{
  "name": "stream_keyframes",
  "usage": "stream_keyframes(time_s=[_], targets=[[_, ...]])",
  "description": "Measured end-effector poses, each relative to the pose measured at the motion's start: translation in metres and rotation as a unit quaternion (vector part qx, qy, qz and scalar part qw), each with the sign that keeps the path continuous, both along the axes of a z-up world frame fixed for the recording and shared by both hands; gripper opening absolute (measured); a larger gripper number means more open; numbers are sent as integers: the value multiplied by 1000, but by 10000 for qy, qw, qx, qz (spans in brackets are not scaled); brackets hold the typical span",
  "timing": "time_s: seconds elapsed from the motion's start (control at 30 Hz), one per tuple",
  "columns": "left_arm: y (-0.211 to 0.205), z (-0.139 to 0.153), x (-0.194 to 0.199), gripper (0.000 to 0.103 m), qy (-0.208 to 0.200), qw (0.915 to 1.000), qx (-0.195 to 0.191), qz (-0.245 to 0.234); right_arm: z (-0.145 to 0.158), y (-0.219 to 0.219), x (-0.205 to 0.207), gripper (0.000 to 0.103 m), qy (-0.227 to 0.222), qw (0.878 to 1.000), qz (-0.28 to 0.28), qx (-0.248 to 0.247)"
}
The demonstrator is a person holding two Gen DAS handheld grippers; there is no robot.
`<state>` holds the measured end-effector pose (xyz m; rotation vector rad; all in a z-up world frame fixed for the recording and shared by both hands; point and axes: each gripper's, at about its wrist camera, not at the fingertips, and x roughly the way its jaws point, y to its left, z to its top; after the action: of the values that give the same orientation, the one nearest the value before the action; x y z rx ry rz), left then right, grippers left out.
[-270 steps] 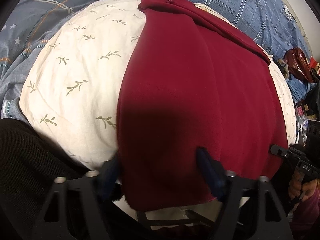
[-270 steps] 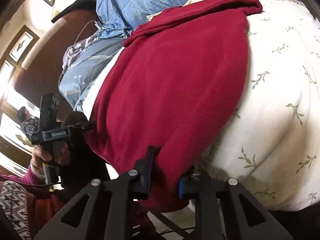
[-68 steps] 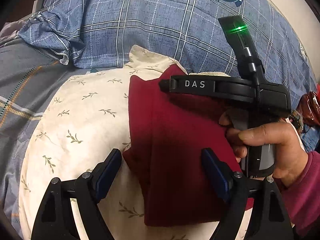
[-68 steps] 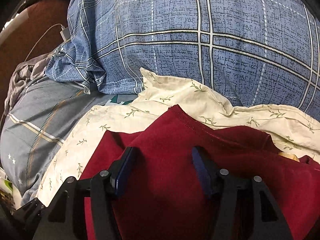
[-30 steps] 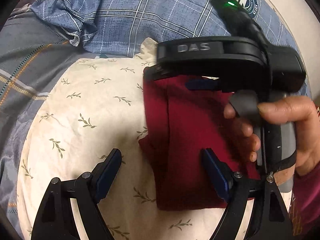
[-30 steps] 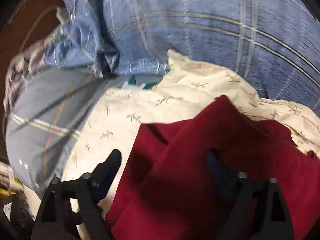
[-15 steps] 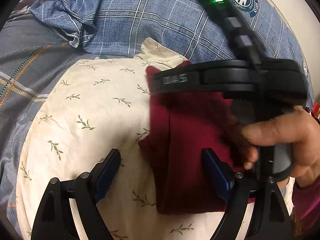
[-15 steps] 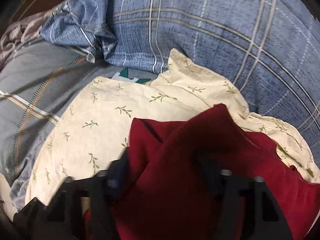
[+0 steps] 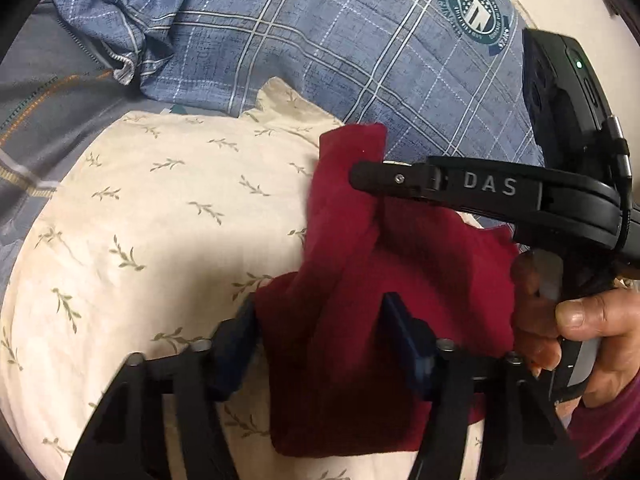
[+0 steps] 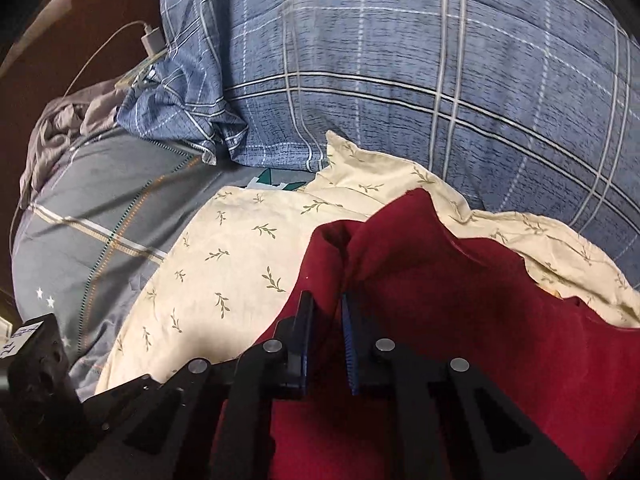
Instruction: Fold small clothes
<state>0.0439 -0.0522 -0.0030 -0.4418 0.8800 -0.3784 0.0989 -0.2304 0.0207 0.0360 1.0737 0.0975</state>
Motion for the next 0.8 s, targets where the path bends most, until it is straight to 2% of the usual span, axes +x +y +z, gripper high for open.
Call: stream_keyframes(time_s=[0.1,0.13,0.17,0.23,0.27,0.3,0.37,0.43,0.5,0.53,0.57,0.6,0.63,0.67,0.73,0.8], targets=[[2,5,-1,35,-175,9998,66,-1,1,-3,0,13,28,10000,-13,73],[2,9,-3,32,-296,9995,144,-29,3,-4,0,15,49,9999,0,119],[1,13,-5,31,-406,9989,203,-60,3,-4,1,22,80,9998,-2,177],[-1,20,-12,29,-632,9976,264,-128,6,-7,4,52,116,9994,-102,313],[-1,23,-16,29,-706,9970,268,-172,7,-8,5,82,121,9989,-204,404],[0,24,-18,29,-767,9965,253,-220,9,-9,6,91,83,9984,-306,476],[1,24,-19,29,-789,9963,251,-247,9,-7,9,89,23,9978,-386,545],[3,22,-19,29,-750,9965,260,-248,4,-1,19,89,160,9980,-304,537],[3,21,-20,29,-751,9965,256,-267,-11,6,29,87,490,9978,-233,382],[2,21,-18,29,-761,9964,270,-277,-22,10,35,85,715,9970,-258,134],[0,21,-17,29,-761,9963,289,-293,-27,11,37,64,791,9965,-265,-74],[0,20,-17,29,-748,9962,311,-305,-30,13,38,35,773,9963,-255,-260],[1,19,-16,31,-714,9965,319,-295,-30,13,36,27,645,9968,-173,-433],[1,19,-14,35,-681,9968,319,-269,-28,13,32,25,533,9979,-96,-354],[2,20,-12,65,-603,9976,288,-188,-21,7,25,21,312,9990,-35,-304],[1,19,-12,72,-587,9979,244,-152,-14,-1,21,21,212,9995,-63,-221]])
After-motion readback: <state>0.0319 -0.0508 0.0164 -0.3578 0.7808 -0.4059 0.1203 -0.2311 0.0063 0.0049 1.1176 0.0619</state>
